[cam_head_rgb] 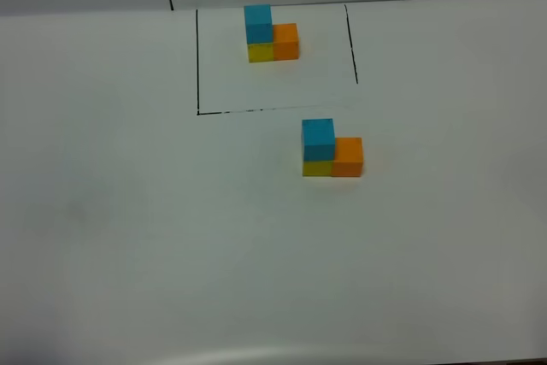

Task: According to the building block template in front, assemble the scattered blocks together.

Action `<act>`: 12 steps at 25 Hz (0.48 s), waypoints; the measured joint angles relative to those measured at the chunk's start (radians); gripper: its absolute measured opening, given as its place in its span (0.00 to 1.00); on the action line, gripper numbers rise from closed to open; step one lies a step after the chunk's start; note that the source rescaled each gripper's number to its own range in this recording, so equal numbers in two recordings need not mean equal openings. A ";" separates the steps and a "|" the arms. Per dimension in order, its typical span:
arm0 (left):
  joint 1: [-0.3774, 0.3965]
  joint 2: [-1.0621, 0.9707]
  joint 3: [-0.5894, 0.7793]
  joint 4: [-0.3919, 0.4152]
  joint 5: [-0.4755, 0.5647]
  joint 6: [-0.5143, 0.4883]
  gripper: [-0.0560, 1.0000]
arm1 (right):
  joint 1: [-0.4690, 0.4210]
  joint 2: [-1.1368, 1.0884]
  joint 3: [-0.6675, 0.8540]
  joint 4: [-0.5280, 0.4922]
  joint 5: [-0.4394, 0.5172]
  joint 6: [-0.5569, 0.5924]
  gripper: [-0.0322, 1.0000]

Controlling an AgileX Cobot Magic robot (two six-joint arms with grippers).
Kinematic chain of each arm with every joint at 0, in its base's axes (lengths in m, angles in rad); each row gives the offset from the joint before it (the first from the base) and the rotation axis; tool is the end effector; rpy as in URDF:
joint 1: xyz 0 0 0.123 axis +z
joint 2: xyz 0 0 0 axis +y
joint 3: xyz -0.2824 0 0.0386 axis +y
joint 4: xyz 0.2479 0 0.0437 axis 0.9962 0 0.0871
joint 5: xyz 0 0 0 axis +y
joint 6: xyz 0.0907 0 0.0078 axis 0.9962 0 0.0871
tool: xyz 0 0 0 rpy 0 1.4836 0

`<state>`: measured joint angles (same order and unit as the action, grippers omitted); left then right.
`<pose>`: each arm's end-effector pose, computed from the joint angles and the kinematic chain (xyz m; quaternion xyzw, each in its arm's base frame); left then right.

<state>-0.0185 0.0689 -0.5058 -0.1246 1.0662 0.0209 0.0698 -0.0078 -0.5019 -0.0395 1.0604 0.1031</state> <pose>0.0045 -0.0100 0.2789 0.0177 0.8687 -0.0617 0.4911 -0.0061 -0.0036 0.2777 0.0150 0.8503 0.0257 0.5254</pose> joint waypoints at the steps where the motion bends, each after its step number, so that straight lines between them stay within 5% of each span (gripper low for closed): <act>1: 0.000 0.000 0.000 0.000 0.000 0.000 0.43 | -0.012 0.000 0.000 0.001 0.000 0.000 0.88; 12: 0.000 0.000 0.000 0.000 0.000 0.000 0.43 | -0.033 0.000 0.000 0.006 0.000 0.001 0.82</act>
<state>-0.0185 0.0689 -0.5058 -0.1246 1.0662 0.0209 0.0369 -0.0078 -0.5019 -0.0337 1.0604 0.1042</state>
